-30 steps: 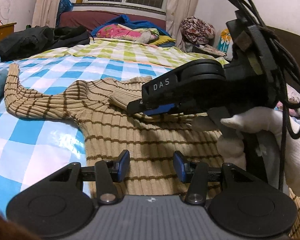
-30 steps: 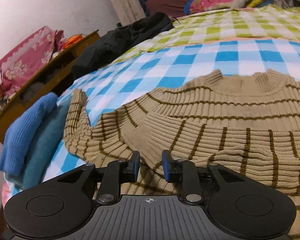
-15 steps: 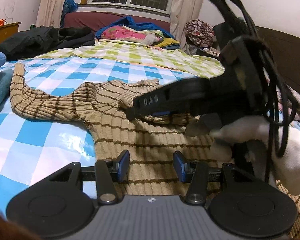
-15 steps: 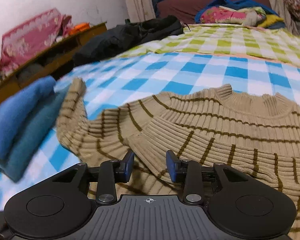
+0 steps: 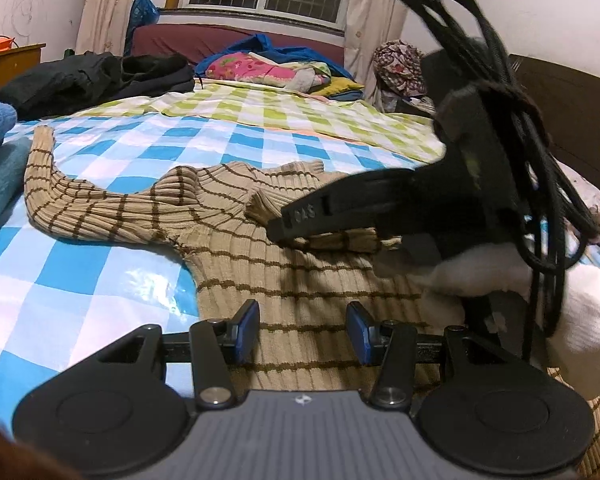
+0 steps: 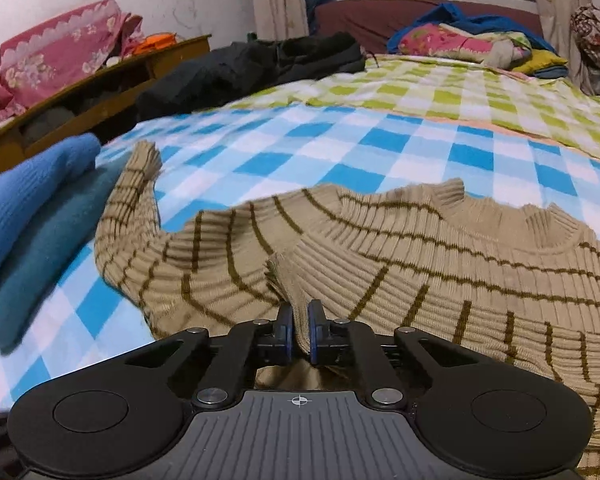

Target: Fold small clothes

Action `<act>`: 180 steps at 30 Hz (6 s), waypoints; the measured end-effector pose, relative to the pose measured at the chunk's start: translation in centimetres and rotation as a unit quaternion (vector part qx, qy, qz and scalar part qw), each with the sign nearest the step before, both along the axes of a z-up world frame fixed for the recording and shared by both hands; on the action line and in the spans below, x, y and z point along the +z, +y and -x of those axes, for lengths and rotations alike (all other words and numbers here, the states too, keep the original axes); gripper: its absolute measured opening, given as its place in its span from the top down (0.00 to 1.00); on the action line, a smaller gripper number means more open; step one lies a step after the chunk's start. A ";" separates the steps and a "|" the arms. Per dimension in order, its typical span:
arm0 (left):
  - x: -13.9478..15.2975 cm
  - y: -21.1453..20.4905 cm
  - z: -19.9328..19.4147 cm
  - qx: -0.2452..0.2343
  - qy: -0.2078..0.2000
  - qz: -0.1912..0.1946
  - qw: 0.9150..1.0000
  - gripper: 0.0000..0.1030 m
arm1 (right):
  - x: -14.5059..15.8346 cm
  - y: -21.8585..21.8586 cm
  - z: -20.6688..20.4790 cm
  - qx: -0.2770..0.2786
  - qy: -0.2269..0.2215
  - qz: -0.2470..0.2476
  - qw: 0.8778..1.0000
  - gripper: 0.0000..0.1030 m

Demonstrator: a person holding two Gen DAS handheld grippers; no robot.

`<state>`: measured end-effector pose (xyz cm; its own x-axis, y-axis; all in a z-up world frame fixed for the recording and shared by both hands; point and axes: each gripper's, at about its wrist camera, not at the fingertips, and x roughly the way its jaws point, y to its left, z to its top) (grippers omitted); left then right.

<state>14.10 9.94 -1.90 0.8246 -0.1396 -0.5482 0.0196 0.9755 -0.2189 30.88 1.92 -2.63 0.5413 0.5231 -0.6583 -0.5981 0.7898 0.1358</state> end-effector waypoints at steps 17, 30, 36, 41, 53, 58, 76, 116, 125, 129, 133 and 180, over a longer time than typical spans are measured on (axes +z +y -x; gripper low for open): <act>1.5 7.5 -2.2 0.123 -0.019 0.022 0.992 0.49 | 2.7 0.9 0.4 0.038 0.014 -0.021 0.999 0.72; -0.4 11.7 -3.0 0.151 -0.009 0.012 0.988 0.49 | 5.4 13.6 -2.7 0.119 0.040 -0.030 0.992 0.71; -1.2 13.0 -3.1 0.151 -0.005 0.018 0.988 0.49 | 4.3 19.6 -5.6 0.117 0.081 -0.048 0.989 0.70; -1.6 13.4 -3.2 0.149 -0.008 0.013 0.989 0.49 | 3.8 23.6 -6.9 0.124 0.093 -0.053 0.987 0.68; -2.0 13.2 -3.2 0.146 -0.013 -0.001 0.989 0.48 | 1.1 26.6 -8.9 0.097 0.124 -0.044 0.987 0.75; -2.0 13.0 -3.1 0.143 -0.015 -0.004 0.990 0.48 | 2.5 25.9 -8.1 0.103 0.091 -0.033 0.990 0.88; -1.7 10.2 -2.7 0.090 -0.037 -0.015 0.995 0.43 | 13.1 7.9 -7.0 0.007 0.034 -0.151 0.988 0.90; -1.2 -3.9 -6.0 -0.028 -0.022 -0.218 0.975 0.29 | 1.5 -25.7 -0.6 -0.250 0.112 -0.288 0.918 0.69; -1.0 -4.2 -6.0 -0.032 -0.020 -0.224 0.974 0.29 | -0.3 -26.2 -1.1 -0.281 0.143 -0.281 0.906 0.64; -0.7 -3.6 -6.4 -0.031 -0.020 -0.213 0.976 0.29 | -0.5 -25.8 -1.3 -0.285 0.145 -0.279 0.906 0.65; 0.1 -2.9 -6.0 -0.030 -0.034 -0.184 0.982 0.29 | -0.1 -25.4 -1.5 -0.283 0.145 -0.269 0.909 0.94; -0.7 -4.1 -7.7 -0.137 -0.001 -0.202 0.970 0.25 | 2.7 -15.3 1.4 -0.050 0.081 0.056 0.994 0.81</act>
<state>21.78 5.81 -2.64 0.7886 -0.1276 -0.6015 0.2901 0.9397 0.1811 29.51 -13.40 0.10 0.4694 0.3904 -0.7920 -0.4941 0.8595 0.1308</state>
